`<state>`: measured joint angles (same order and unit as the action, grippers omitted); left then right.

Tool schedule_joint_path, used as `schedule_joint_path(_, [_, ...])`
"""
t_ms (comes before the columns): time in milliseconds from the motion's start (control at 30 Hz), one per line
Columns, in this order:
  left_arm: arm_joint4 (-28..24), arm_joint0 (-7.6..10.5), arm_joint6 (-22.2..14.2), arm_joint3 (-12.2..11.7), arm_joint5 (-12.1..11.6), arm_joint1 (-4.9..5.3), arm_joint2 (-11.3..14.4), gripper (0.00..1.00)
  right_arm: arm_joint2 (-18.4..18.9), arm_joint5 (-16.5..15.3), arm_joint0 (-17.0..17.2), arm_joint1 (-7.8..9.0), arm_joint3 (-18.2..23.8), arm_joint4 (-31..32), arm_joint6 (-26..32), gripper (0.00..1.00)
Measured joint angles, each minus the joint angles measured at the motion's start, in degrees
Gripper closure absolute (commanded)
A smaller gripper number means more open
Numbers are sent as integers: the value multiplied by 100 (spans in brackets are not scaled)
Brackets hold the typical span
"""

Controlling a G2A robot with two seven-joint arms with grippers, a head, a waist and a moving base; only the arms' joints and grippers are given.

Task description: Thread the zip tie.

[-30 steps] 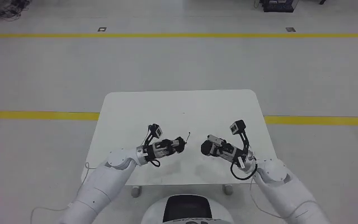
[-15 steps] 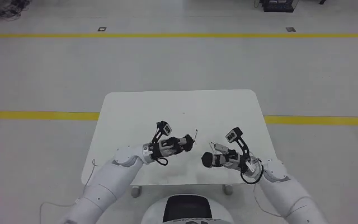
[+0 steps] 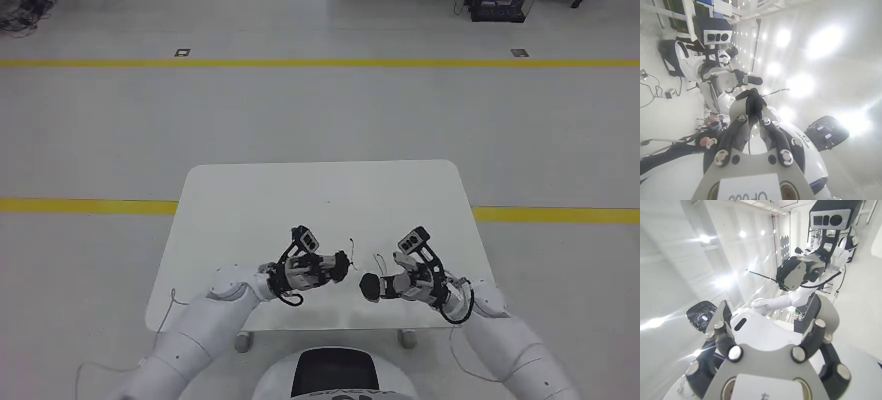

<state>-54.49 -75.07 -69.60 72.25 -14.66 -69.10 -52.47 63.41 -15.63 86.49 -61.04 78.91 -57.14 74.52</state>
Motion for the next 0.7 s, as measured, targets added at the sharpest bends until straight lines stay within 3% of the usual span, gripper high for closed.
schedule_joint_path(33, [-25,14,-45,-28,5,-4,14,100,-15,12,-22,-9,-48,-31,55,26])
schedule_joint_path(67, [-44,26,-80,-51,7,-8,27,100,-31,18,-42,-17,-91,-51,97,37])
schedule_joint_path(133, [-67,47,-135,-90,8,-16,58,100,-73,28,-84,-39,-165,-73,160,50])
schedule_joint_path(700, [-61,60,-167,-110,9,-21,86,100,-349,43,-311,-191,-382,8,204,75])
